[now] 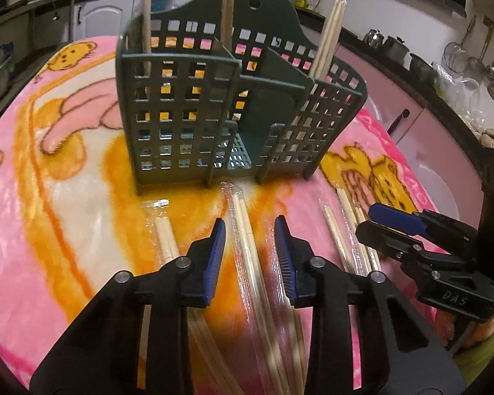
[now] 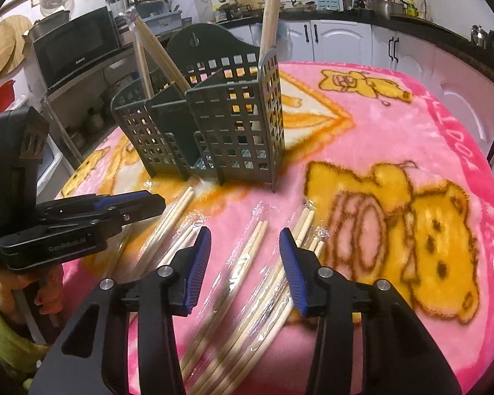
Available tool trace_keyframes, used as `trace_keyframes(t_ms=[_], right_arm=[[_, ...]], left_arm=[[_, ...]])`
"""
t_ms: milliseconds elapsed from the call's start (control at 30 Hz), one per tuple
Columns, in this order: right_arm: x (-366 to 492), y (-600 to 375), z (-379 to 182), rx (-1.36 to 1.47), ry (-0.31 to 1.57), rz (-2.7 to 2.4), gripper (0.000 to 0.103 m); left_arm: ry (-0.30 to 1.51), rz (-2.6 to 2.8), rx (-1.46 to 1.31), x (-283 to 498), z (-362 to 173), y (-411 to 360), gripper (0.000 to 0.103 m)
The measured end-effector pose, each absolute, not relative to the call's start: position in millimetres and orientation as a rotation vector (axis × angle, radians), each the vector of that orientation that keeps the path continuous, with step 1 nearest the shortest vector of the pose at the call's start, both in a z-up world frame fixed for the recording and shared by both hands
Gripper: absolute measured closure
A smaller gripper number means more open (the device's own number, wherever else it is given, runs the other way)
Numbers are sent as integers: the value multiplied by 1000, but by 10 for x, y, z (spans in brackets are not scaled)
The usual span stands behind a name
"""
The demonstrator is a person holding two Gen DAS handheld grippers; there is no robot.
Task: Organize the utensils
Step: 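Close the left tool on a wrapped chopstick while the right tool grips another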
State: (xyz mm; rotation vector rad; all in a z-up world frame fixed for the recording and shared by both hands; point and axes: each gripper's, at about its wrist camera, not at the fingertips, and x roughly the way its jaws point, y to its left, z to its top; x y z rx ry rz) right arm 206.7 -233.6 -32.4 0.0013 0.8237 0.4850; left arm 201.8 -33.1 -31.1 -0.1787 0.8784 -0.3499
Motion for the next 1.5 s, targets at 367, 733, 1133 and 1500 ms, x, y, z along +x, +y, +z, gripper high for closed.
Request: trace_keyframes(t_ms=[367,733,1133,1500], right_arm=[[2338,-2192,-457,-42,884,476,65],[2591,-2117,-591,-51,952,451,72],[2703,-2149,-608,-27,960,437,87],[2589,-2177,-484,41,920,497,91]], left_arm=[[922,-325,-166,2222,-418,-357,79],[961,-306,-137,2378,-499,-471,79],[976,-289,-149,2527,-529,-532,79],[977,-286,-130,2560,-549,-576,93]])
